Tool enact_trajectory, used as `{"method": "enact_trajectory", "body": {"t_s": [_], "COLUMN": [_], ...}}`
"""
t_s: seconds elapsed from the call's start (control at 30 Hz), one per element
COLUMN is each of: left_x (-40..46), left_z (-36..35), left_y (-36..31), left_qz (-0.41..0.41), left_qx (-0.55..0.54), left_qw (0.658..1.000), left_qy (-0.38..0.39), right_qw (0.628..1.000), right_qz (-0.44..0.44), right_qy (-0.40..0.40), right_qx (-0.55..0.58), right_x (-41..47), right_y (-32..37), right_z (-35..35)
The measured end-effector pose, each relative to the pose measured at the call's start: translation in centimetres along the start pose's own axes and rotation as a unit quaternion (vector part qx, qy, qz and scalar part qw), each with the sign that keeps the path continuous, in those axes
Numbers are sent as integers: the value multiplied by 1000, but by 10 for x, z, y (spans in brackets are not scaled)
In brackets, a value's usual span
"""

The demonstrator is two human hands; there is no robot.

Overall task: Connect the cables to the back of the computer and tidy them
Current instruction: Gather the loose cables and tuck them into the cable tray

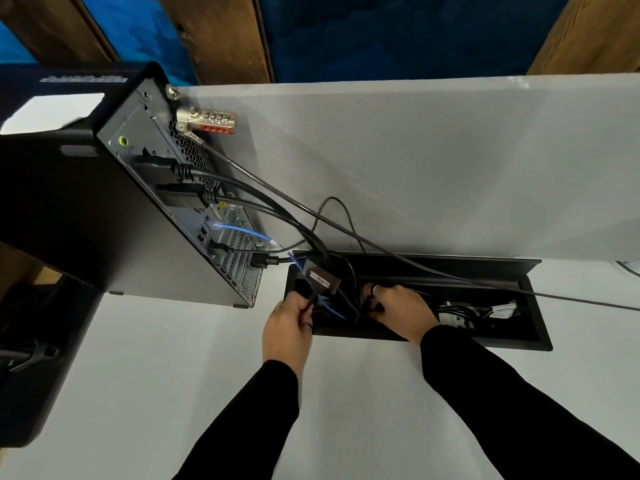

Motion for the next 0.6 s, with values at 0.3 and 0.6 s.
{"method": "enact_trajectory", "body": {"t_s": [0.3, 0.6], "left_x": [22, 7], "left_z": [3, 5], "left_y": [6, 7], "left_qz": [21, -38], "left_qx": [162, 61], "left_qw": [986, 997], "left_qy": [30, 27], "right_qw": [996, 984], "right_qz": [6, -5], "right_qy": [67, 165], "right_qx": [65, 72], "right_x": [9, 18], "right_y": [6, 15], "right_z": [3, 15]}}
Point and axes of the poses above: each hand's wrist, its own x-axis towards the middle knuckle, its own z-axis out of the back of the hand, y = z × x, the point moved 1 cm from there along x, towards the middle knuckle, and after that the axes turned 11 degrees about z, right-handed, at the moved point
